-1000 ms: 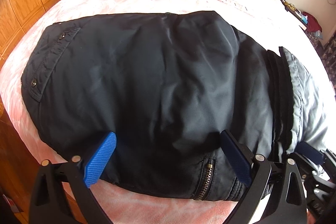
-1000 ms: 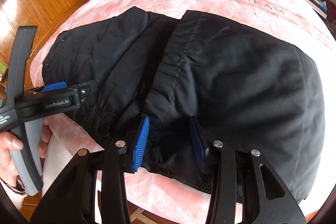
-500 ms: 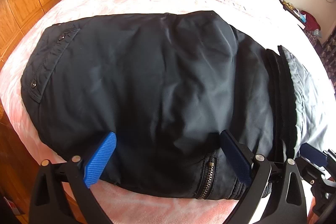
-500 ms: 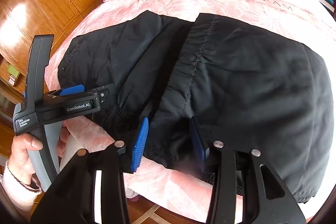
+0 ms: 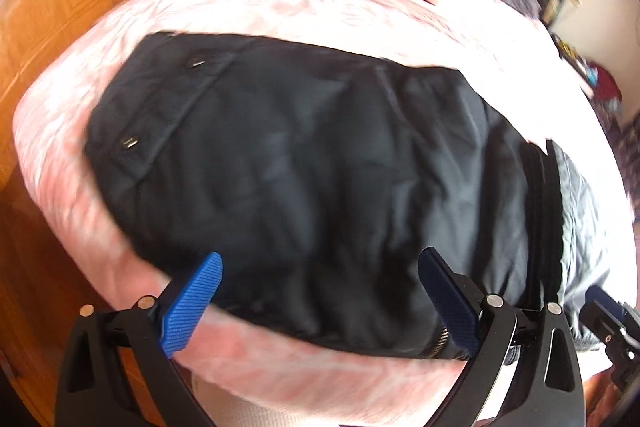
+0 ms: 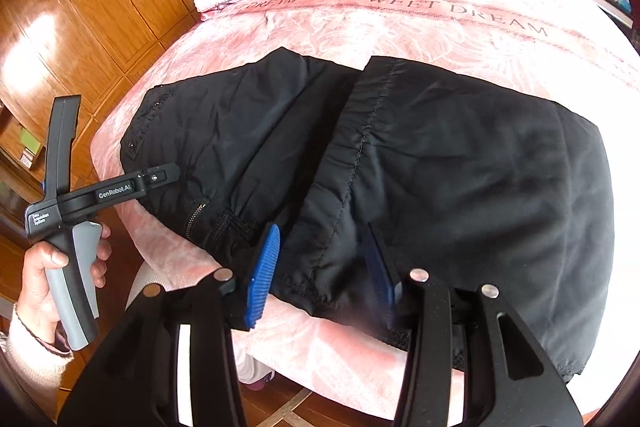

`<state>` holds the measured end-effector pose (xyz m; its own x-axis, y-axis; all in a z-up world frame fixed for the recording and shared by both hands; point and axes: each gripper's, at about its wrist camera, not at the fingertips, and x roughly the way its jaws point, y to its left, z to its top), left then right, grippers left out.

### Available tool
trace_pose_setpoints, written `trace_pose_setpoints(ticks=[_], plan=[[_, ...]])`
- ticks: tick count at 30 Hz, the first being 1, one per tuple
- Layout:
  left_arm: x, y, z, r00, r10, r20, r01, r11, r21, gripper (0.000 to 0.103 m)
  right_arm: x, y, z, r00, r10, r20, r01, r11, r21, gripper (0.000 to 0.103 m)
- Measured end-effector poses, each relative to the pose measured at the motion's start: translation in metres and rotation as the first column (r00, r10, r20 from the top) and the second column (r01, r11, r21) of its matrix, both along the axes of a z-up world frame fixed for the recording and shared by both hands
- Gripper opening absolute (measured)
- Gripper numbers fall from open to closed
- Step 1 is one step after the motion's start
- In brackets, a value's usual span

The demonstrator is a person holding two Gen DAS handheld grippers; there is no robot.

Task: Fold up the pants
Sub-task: 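Grasp the folded pants edge with both tools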

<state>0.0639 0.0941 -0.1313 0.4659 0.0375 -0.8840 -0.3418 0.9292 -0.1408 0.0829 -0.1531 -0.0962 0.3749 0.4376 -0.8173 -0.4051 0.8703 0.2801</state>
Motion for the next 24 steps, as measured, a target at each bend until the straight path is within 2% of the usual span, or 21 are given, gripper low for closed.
trace_pose_setpoints(ticks=[3,6,10,16,20,22,24], plan=[[-0.017,0.036,-0.002,0.994,0.110,0.003,-0.110,0.991,-0.078,0.098,-0.001,0.004,0.001,1.000,0.010,0.007,-0.010,1.000,-0.006,0.045],[-0.028,0.062,-0.006,0.983,0.181,-0.009,-0.181,0.976,-0.119,0.097,0.002,0.009,-0.002,1.000,0.010,-0.007,-0.010,1.000,-0.002,0.048],[-0.031,0.078,-0.012,0.983,0.179,-0.033,-0.182,0.959,-0.219,0.074,0.006,0.012,-0.010,0.999,-0.007,-0.041,0.007,1.000,0.008,0.048],[-0.032,0.090,-0.024,0.982,0.181,-0.058,-0.190,0.934,-0.301,0.074,0.007,0.027,-0.010,0.999,0.039,-0.027,-0.038,0.999,0.012,0.048],[-0.028,0.095,-0.020,0.980,0.193,-0.039,-0.194,0.910,-0.368,0.074,0.013,0.038,-0.009,0.999,0.050,-0.012,-0.050,0.999,-0.011,0.048],[-0.027,0.103,-0.025,0.977,0.205,-0.052,-0.208,0.884,-0.419,0.074,0.018,0.041,-0.009,0.999,0.044,-0.016,-0.044,0.999,-0.008,0.048],[-0.031,0.113,-0.030,0.969,0.237,-0.068,-0.242,0.857,-0.456,0.069,0.022,0.042,-0.011,0.999,0.037,-0.021,-0.037,0.999,-0.010,0.048]])
